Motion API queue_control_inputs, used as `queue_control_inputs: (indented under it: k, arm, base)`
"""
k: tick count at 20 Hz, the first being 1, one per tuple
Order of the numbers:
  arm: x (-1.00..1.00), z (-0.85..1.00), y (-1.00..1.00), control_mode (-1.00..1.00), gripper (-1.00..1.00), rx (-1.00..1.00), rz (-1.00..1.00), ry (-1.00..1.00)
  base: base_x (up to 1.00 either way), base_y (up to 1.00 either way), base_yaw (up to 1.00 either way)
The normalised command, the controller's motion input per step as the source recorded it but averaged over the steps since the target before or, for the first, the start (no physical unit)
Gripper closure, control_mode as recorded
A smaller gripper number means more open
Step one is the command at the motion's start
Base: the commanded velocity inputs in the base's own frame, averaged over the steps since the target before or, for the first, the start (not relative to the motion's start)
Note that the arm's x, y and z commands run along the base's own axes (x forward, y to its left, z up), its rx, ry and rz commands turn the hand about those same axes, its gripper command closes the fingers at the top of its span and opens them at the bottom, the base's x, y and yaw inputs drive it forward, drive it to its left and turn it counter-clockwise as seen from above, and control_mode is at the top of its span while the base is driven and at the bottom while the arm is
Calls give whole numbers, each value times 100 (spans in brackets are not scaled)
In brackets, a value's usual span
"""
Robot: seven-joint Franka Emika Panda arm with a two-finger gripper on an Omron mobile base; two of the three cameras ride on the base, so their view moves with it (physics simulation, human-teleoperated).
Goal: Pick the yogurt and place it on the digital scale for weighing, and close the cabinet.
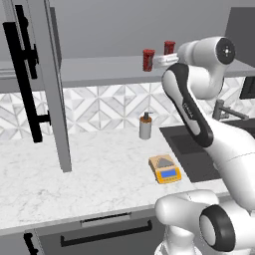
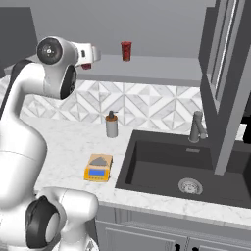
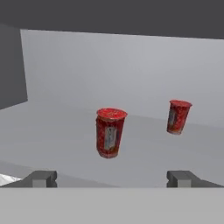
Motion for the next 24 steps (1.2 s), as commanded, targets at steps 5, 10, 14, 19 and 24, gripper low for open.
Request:
queue_control_inputs:
  k: [5, 10, 14, 19, 24]
  arm:
    - [30, 7, 4, -100, -100, 0, 3, 0]
    - [31, 1, 3, -100, -100, 4, 5, 0]
    - [32, 0, 0, -100, -100, 3, 5, 0]
    - [43, 0, 0, -100, -100, 0, 0, 0]
    - [39, 0, 2, -100, -100, 0, 0, 2]
  base:
    - [0, 0, 0]
    - [0, 0, 0]
    - [0, 0, 0]
    - [0, 0, 0]
    - [0, 0, 0]
